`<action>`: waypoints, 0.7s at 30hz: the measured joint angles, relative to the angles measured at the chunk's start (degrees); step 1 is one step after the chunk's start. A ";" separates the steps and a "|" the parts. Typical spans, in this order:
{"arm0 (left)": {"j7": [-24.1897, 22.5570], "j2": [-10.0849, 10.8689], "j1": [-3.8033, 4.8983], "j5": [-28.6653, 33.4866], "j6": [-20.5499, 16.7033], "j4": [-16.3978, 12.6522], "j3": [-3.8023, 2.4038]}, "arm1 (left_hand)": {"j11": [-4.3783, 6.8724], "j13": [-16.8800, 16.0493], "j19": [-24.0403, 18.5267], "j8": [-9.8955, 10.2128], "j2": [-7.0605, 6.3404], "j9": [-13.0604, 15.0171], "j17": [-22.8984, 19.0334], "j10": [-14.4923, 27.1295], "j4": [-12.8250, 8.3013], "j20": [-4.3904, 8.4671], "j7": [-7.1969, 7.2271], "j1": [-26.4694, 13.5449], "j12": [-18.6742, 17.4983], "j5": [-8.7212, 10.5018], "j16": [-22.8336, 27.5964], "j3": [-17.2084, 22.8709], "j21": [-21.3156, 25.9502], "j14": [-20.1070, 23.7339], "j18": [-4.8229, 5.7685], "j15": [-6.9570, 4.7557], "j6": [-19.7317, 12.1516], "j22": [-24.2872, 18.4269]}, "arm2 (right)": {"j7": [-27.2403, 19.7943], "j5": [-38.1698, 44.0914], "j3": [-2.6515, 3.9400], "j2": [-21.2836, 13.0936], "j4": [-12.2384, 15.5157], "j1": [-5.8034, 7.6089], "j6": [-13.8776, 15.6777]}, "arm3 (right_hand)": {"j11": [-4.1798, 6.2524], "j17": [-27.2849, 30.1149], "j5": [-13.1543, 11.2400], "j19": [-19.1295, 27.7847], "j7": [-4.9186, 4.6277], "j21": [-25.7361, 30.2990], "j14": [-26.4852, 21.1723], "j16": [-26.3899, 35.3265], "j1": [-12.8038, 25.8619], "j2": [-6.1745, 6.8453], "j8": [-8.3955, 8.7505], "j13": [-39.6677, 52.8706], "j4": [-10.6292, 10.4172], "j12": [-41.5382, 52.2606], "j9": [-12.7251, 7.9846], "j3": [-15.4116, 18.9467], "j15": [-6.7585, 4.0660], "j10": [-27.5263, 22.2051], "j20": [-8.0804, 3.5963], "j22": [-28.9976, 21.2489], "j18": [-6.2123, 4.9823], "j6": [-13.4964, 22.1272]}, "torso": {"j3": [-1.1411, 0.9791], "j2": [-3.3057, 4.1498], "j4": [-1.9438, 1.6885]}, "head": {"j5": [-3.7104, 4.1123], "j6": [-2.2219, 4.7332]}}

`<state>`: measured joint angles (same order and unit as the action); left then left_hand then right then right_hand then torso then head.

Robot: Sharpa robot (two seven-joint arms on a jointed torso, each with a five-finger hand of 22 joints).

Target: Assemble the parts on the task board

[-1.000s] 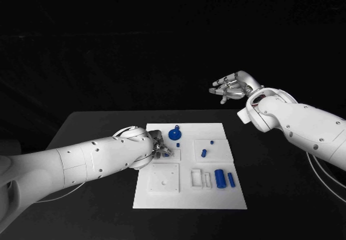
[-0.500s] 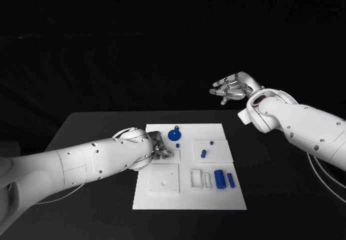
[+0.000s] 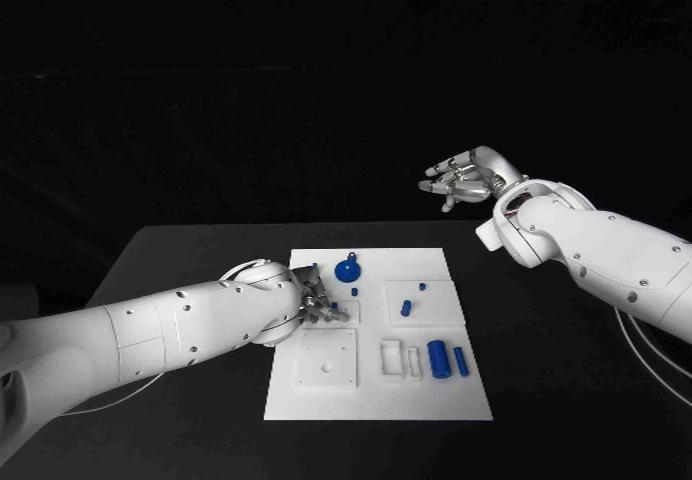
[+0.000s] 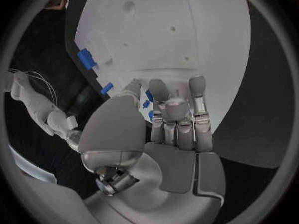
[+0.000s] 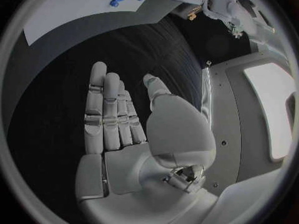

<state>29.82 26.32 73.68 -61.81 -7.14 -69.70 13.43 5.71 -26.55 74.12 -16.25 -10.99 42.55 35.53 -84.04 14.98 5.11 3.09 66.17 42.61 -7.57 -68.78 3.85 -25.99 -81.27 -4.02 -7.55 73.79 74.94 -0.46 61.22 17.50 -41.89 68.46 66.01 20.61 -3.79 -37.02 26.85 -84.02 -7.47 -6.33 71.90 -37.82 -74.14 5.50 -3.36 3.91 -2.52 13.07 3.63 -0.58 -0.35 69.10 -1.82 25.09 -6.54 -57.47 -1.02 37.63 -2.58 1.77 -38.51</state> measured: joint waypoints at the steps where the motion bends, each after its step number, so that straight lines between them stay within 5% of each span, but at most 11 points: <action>1: -0.01 0.15 0.01 0.01 0.00 -0.20 -0.18 | 0.00 0.00 0.00 0.00 -0.03 0.01 -0.07 0.00 0.29 0.00 0.00 0.03 0.00 0.25 0.00 -0.29 0.00 0.00 0.00 0.00 0.00 0.00 | 0.00 0.00 0.00 -0.02 0.00 -0.02 -0.01 | 0.00 0.00 0.00 0.00 0.00 0.00 0.00 0.00 0.00 0.00 0.00 0.00 0.00 0.00 0.00 0.00 0.00 0.00 0.00 0.00 0.01 0.00 | 0.00 0.00 0.00 | -0.01 0.01; 5: -0.03 0.60 0.09 0.05 -0.01 -0.80 -1.21 | 0.00 0.12 0.00 0.00 -0.45 0.07 -0.59 0.00 1.17 0.00 0.00 0.18 0.00 2.42 0.50 -1.17 0.21 0.20 0.00 0.20 0.00 0.00 | 0.01 -0.01 0.00 -0.02 -0.01 -0.10 -0.02 | 0.00 0.03 0.00 0.00 0.00 0.00 0.00 0.00 0.00 0.00 0.00 0.00 0.00 0.00 0.00 0.00 0.00 0.00 0.00 -0.05 0.01 0.00 | -0.01 -0.03 -0.03 | -0.08 0.09; 8: -0.05 0.95 0.11 0.08 -0.03 -1.30 -2.35 | 0.00 0.17 0.00 0.00 -1.49 0.06 -0.75 0.00 1.59 0.00 -0.21 -0.86 0.00 4.12 0.55 -5.97 0.21 0.20 0.00 0.20 -0.21 -0.01 | 0.01 -0.02 0.00 -0.02 -0.04 -0.17 -0.04 | 0.00 0.05 0.00 0.00 0.00 0.00 0.00 0.00 0.00 0.00 0.00 0.00 0.00 0.00 0.00 0.00 0.00 0.00 0.00 -0.06 0.01 0.00 | 0.00 -0.04 -0.03 | -0.10 0.21; 12: -0.05 1.61 0.37 0.10 -0.05 -2.11 -3.91 | 0.00 0.24 -0.01 0.00 -1.84 -0.15 -0.75 0.00 1.72 0.66 -0.21 -1.79 -0.24 4.42 0.55 -8.19 0.40 0.20 0.01 0.20 -0.21 -0.01 | 0.01 -0.02 0.00 -0.03 -0.09 -0.28 -0.06 | 0.00 0.04 0.00 0.00 -0.17 0.00 0.00 0.00 0.00 0.00 0.00 0.00 0.00 0.00 0.00 0.00 -0.01 0.00 0.00 -0.06 0.03 0.17 | 0.00 -0.07 -0.03 | -0.16 0.37; 21: 0.24 3.30 1.92 0.21 0.07 -3.63 -5.51 | 0.00 0.29 0.00 0.00 -1.83 -0.25 -0.77 0.00 1.72 1.26 -0.22 -1.79 -0.24 4.42 0.89 -7.84 0.62 0.41 0.69 -0.01 -0.22 -0.02 | 0.01 -0.03 0.00 -0.09 -0.17 -0.45 -0.11 | 0.00 0.04 0.00 0.00 -0.19 -0.01 0.00 0.00 0.00 0.00 0.00 0.00 0.00 0.00 0.00 0.00 -0.01 0.00 0.00 -0.09 0.06 0.19 | -0.04 -0.09 -0.03 | -0.30 0.90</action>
<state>30.06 29.61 75.60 -61.59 -7.07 -73.34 7.91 5.71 -26.26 74.12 -16.25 -12.82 42.30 34.76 -84.04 16.70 6.38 2.88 64.38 42.36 -3.15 -67.89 -3.99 -25.37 -80.86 -3.33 -7.56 73.58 74.92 -0.45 61.19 17.50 -41.97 68.29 65.56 20.50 -3.79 -36.98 26.85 -84.02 -7.66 -6.33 71.90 -37.82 -74.14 5.50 -3.36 3.91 -2.53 13.07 3.63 -0.58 -0.36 69.10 -1.82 25.00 -6.48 -57.27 -1.05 37.55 -2.61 1.47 -37.62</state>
